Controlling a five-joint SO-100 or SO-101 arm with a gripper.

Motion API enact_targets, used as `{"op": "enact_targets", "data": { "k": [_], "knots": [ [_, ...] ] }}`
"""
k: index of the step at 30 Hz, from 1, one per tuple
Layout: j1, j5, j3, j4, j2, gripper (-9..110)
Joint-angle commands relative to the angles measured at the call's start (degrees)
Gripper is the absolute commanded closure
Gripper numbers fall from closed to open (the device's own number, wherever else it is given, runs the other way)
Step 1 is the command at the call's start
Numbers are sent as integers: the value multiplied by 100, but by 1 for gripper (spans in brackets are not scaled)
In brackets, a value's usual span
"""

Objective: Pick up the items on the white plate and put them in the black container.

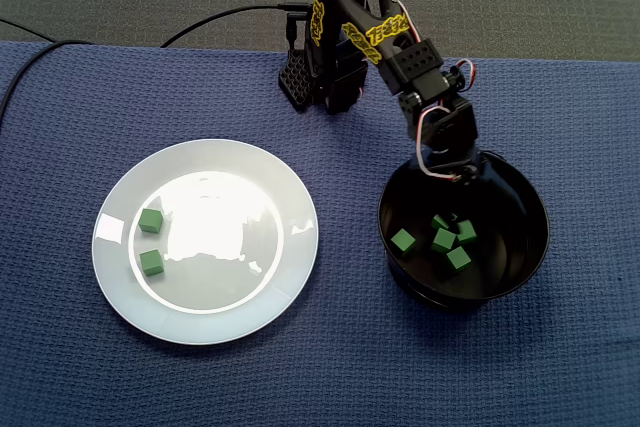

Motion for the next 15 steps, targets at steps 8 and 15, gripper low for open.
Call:
{"op": "enact_targets", "data": {
  "k": [8, 15],
  "knots": [
    [3850, -2188, -3366, 4623, 1564, 57],
    [7462, -5520, -1468, 2074, 1731, 51]
  ]
}}
